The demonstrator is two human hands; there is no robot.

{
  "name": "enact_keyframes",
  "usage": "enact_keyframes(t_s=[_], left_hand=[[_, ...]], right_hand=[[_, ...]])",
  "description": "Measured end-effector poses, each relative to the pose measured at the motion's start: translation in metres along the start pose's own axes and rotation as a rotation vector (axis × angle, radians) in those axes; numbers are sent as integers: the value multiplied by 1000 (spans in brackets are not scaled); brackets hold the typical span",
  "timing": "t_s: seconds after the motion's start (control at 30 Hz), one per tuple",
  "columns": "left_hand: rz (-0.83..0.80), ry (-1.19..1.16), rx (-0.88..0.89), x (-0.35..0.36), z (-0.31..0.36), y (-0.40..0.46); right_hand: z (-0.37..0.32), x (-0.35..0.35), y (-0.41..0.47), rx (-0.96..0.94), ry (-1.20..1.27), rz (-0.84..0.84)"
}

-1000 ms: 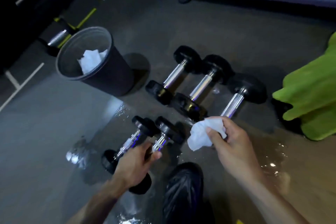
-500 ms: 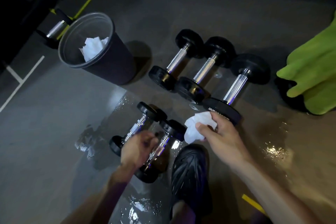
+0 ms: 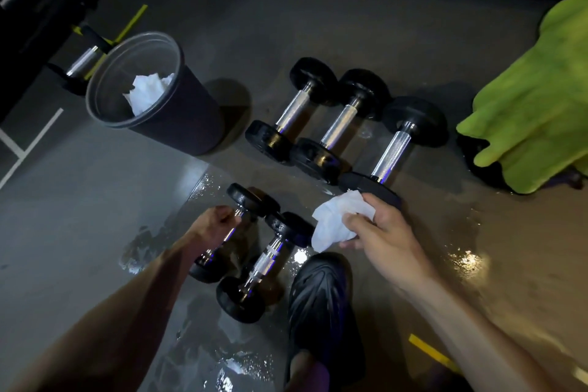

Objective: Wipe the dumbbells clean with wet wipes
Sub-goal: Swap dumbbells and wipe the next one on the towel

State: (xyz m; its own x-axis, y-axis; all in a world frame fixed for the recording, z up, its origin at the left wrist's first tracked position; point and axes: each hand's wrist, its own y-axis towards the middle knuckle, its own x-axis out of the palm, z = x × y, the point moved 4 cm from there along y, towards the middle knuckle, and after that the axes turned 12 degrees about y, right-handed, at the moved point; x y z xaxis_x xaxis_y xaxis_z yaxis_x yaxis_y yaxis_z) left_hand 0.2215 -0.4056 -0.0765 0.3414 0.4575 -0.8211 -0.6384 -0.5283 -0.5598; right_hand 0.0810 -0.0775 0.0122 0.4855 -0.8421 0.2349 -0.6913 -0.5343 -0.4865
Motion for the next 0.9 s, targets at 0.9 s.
enact_keyframes(t_s=[0.9], left_hand=[[178,-1218,996,-194,544,-120]], right_hand=[[-142,-225,-95,-674,436,677]])
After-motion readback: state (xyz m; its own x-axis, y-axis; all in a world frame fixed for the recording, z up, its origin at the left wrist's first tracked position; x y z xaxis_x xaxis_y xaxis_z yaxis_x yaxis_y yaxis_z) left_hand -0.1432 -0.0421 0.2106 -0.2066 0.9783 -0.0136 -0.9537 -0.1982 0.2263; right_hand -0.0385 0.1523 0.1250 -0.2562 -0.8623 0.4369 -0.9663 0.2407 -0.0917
